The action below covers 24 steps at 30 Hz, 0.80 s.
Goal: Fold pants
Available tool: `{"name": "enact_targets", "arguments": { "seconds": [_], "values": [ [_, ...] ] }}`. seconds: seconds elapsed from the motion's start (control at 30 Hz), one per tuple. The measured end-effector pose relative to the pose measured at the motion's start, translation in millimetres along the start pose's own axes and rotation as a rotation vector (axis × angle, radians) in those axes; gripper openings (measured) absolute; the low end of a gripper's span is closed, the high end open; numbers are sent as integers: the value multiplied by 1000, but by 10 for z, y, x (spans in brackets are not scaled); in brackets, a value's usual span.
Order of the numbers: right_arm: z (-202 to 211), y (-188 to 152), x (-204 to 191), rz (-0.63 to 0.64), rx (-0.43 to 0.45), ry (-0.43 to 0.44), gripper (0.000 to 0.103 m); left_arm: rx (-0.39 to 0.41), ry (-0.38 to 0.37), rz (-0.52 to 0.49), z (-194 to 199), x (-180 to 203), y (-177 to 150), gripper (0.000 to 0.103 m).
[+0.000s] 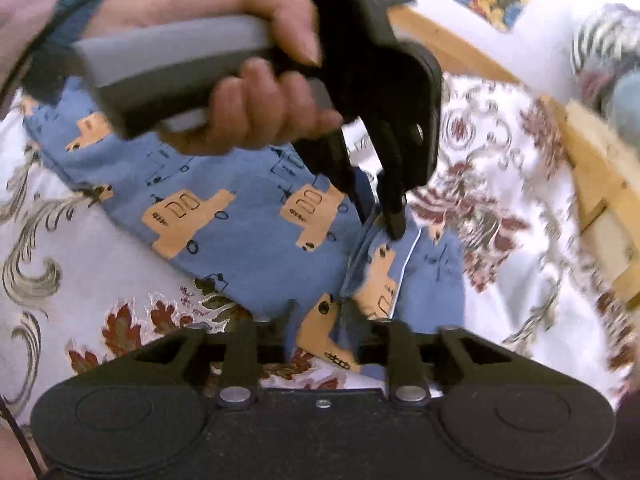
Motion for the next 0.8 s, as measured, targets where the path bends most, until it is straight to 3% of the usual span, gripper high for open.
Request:
{"name": "enact_targets", "arguments": {
  "seconds": [0.2,0.63,0.8],
  "values": [
    [-34,-14,-187,157,-56,-117,35,-15,18,-20,-68,-8,4,17],
    [-234,-41,-115,164,-109,-187,36,-29,-2,-17,-96,-4,30,17],
    [-273,-55,-127,171,-116,-182,29,-37,0,-22,-102,1,35,17]
  ]
}}
Point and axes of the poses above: each gripper's, at about its wrist camera, not at the fingertips, and z roughly against the way its jaws point, x to its right, y to its top, the point moved 2 cm from there along -z, roughly the way its jaws point
